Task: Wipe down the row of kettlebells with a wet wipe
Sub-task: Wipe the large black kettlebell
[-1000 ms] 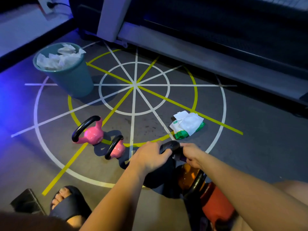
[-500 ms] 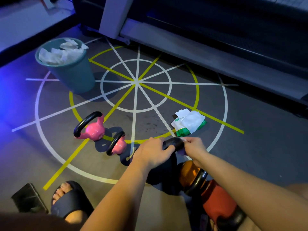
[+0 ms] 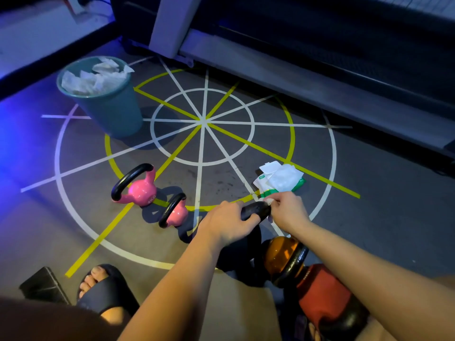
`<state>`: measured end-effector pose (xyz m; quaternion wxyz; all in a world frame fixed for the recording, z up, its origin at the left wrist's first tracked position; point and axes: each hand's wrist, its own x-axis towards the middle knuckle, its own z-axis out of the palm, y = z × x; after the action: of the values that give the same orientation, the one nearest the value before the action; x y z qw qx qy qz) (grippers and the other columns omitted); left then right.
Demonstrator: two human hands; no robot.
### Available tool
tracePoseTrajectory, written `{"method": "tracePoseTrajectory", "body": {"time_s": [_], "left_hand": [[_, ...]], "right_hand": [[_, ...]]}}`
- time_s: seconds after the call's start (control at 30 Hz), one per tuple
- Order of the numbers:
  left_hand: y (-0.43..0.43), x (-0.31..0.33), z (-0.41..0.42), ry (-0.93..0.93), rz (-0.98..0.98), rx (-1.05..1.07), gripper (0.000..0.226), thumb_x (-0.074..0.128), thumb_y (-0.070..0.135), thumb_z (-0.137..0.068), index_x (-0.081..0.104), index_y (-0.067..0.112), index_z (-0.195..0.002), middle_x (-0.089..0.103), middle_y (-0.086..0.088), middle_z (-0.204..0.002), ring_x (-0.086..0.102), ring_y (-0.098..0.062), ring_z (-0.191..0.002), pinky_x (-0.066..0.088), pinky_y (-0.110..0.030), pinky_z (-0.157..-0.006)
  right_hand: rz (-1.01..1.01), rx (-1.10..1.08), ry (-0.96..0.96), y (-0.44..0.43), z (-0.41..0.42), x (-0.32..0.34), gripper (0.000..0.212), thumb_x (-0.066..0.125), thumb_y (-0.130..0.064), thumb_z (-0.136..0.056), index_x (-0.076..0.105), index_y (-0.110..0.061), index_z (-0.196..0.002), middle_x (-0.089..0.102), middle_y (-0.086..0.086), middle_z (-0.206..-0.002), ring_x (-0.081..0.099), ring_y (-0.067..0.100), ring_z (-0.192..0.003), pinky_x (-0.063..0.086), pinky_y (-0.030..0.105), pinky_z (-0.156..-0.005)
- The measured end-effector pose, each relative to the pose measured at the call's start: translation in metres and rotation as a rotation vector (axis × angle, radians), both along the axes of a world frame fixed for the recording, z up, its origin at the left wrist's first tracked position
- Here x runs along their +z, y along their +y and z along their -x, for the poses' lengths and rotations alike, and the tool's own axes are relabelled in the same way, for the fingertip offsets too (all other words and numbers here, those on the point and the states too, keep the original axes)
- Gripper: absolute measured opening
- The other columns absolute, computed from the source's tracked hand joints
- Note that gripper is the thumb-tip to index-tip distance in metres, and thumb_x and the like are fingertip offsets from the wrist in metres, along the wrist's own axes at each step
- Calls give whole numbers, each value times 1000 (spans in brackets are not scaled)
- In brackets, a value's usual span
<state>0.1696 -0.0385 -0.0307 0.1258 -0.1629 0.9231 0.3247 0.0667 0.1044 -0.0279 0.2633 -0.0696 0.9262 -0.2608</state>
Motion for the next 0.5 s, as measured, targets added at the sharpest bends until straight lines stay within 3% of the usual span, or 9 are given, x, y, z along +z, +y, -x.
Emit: {"method": "tracePoseTrajectory", "body": {"time_s": [0.17,0.3,0.4,0.5], "left_hand": [[1,0,-2,18,57,-19,39,54,60,-84,63,26,-99,69,0,-87,64,-24,-88,55,-36,-75],[0,1,-1,5,46,-34,39,57,59,-83,63,25,-102,68,-1,-89,64,-25,-88,55,-36,-75],[0,-1,-1,5,33,-22,39,56,60,-81,63,27,-99,69,0,-87,64,-25,-87,56,-37,-76],[-1,-3,-1,3,29,-20,41,55,62,-78,63,28,-99,69,1,-85,65,-24,-86,56,-37,-74]], "right_hand": [[34,7,84,-9,-12,12,32,46,-12,-99,74,-19,-112,69,10,-105,63,30,-101,44,26,-76],[53,-111,-82,-6,1,-1,26,51,-18,-98,76,-19,-102,72,8,-80,71,24,-79,55,28,-66],[92,-132,-126,-5,2,-1,25,53,-16,-97,77,-17,-100,67,5,-67,66,19,-63,47,18,-55],[70,-37,25,-13,-8,12,29,51,-12,-94,78,-21,-99,70,5,-86,66,25,-86,51,27,-72]]}}
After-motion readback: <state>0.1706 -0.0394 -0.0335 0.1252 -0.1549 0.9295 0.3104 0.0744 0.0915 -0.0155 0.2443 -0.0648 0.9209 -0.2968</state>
